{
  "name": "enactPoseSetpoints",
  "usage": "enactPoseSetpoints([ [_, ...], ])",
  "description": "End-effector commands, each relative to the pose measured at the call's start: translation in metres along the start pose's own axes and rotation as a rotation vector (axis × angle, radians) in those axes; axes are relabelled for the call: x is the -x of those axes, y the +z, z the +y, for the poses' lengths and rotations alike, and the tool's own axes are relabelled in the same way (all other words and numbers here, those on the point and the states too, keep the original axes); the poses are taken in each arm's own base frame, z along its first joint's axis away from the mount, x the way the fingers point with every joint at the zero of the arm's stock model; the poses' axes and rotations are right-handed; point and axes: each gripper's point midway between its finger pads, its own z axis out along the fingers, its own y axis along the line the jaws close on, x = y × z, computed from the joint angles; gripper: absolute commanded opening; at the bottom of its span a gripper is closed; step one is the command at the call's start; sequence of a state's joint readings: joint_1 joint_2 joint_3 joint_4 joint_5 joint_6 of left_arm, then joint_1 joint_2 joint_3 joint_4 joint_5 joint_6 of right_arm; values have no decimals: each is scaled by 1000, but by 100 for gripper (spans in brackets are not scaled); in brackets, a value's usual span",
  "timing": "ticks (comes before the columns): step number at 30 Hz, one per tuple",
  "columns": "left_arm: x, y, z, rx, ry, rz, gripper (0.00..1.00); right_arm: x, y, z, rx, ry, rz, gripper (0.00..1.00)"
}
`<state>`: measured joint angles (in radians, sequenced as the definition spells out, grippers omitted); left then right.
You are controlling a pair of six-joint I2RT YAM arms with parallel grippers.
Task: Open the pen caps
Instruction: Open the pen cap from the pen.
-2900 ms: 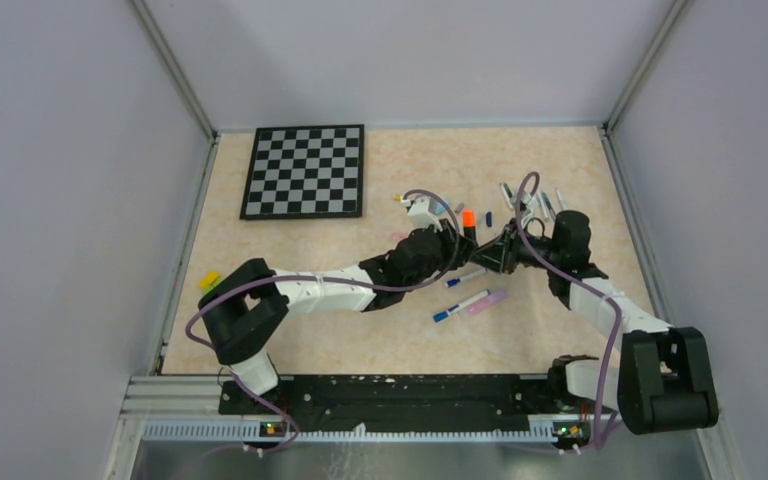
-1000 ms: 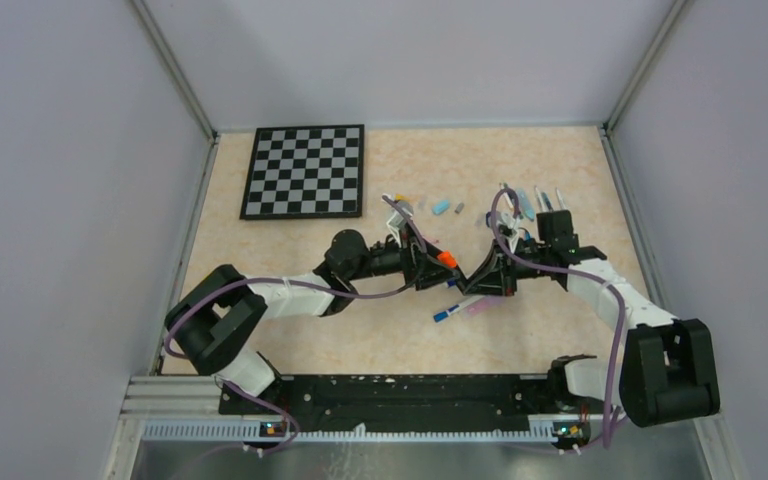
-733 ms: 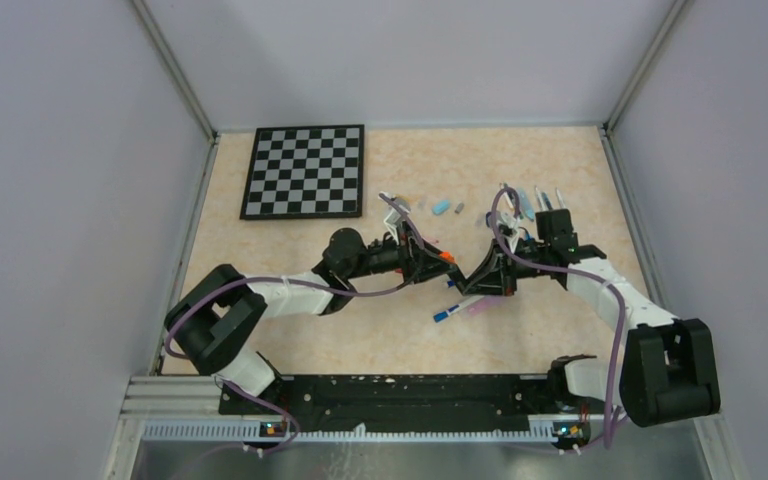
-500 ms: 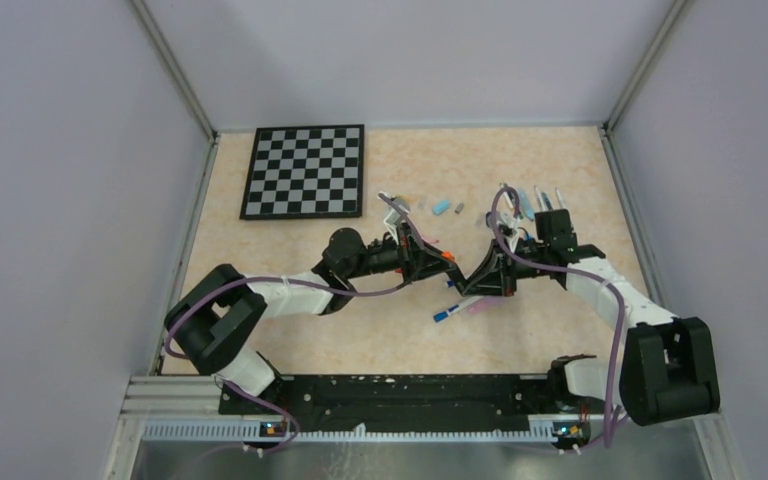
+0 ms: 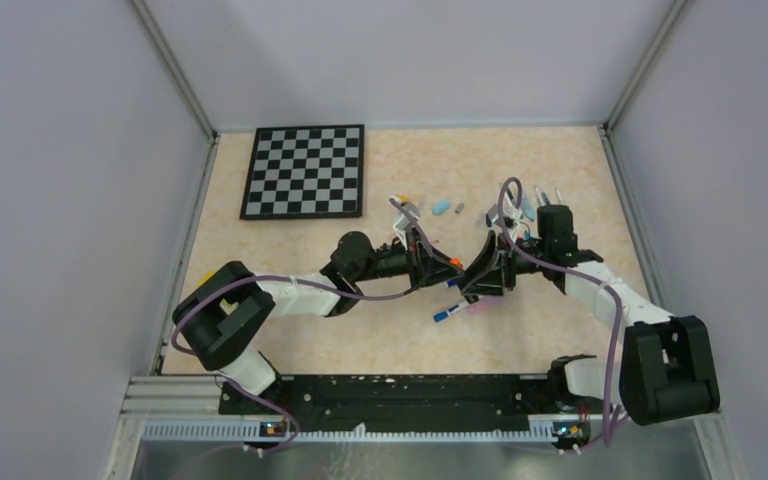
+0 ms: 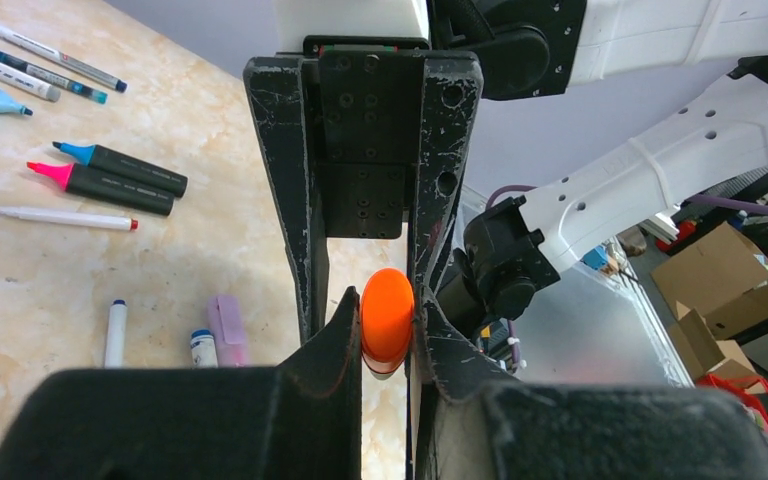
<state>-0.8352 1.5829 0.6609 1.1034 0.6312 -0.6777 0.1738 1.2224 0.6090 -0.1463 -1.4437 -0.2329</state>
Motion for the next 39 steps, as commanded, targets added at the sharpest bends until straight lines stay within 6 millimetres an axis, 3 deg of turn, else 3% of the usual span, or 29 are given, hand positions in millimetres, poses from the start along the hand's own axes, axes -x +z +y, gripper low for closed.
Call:
enactPoseSetpoints([
  [1, 15, 13, -15, -66, 56, -39, 0, 12, 2, 3, 24, -72, -15, 42],
  [4, 14, 16, -14, -59, 52, -42, 0, 12, 3, 3, 21, -75, -12, 41],
  [7, 14, 17, -14, -56, 52, -46, 0, 11, 4, 1, 15, -70, -7, 33],
  [10, 21, 17, -14, -42, 70, -67, 0, 11, 6, 3, 27, -69, -3, 4],
  [11, 25, 17, -14, -34, 85, -82, 0, 11, 6, 4, 30, -68, -3, 0],
  [16, 68, 4, -13, 14, 168, -209, 0, 10, 7, 8, 52, -60, -2, 0],
  [21, 132, -31, -10, 55, 232, -382, 0, 7, 8, 10, 73, -35, 3, 0],
  [25, 169, -52, -18, 60, 288, -488, 0, 2, 13, 11, 84, -14, 22, 0],
  [29, 187, -63, -26, 81, 340, -539, 0, -3, 16, 9, 79, -6, 43, 0],
  [39, 210, -97, -31, 179, 376, -700, 0, -11, 21, 3, 61, 14, 83, 0],
])
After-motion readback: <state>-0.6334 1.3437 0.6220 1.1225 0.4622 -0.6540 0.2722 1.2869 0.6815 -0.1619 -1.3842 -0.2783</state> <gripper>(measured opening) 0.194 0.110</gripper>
